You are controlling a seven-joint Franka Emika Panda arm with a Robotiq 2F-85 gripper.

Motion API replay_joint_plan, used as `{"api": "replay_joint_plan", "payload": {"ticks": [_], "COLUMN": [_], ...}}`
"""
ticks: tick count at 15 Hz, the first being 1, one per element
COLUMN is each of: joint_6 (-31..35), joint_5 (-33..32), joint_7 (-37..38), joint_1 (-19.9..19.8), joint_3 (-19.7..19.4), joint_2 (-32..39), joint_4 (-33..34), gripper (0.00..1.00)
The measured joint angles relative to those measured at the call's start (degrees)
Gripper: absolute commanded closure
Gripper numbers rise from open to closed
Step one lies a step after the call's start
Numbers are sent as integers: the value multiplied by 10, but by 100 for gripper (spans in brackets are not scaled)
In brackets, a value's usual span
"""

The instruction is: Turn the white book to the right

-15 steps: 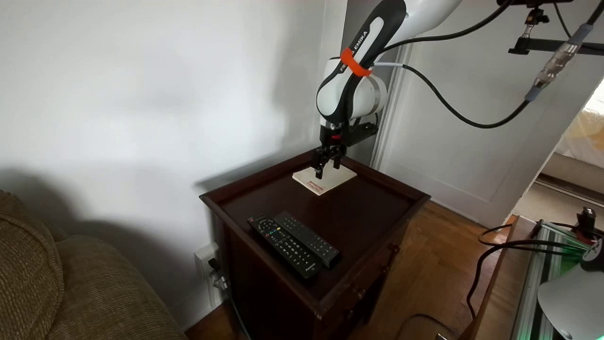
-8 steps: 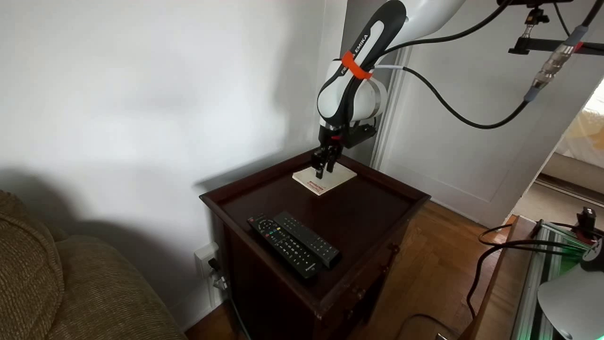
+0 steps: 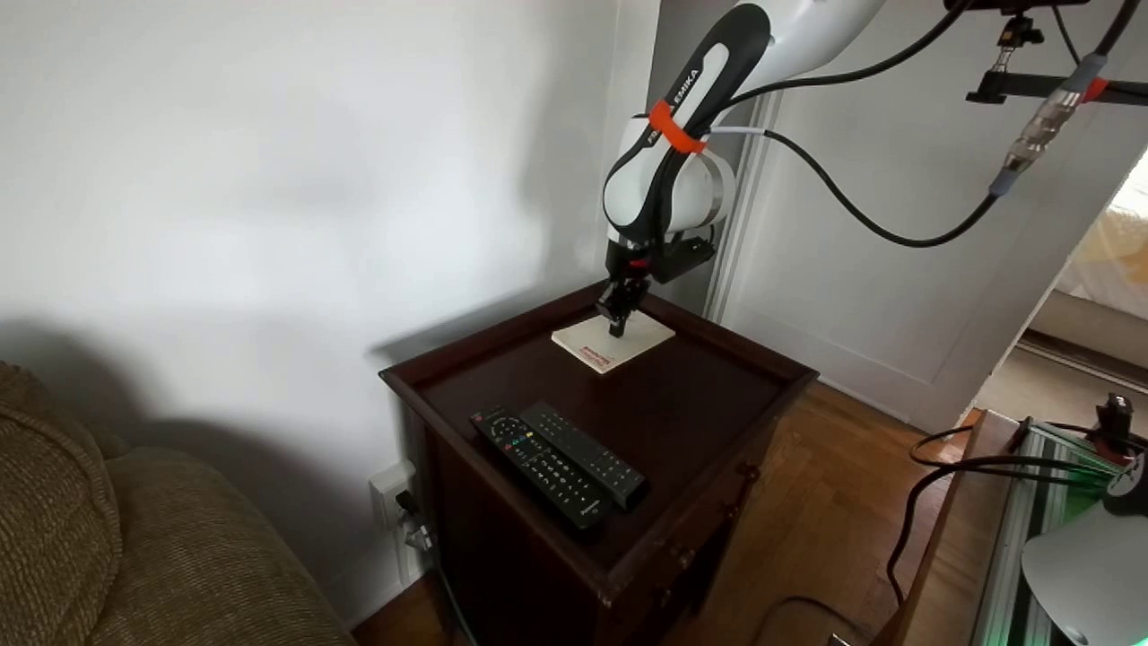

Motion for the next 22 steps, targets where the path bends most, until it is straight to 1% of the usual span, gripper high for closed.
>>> {"api": "replay_joint_plan", "payload": {"ticks": [5,11,22], "joint_6": [-1,-18,-22], "joint_5": [-1,-1,0], "joint_7": [0,0,10], "joint_1": [1,2,2], "joint_3": [-1,-5,-8], "joint_2": [0,-8,-39], "joint_4": [0,-11,-67], "gripper": [100,100,100]}}
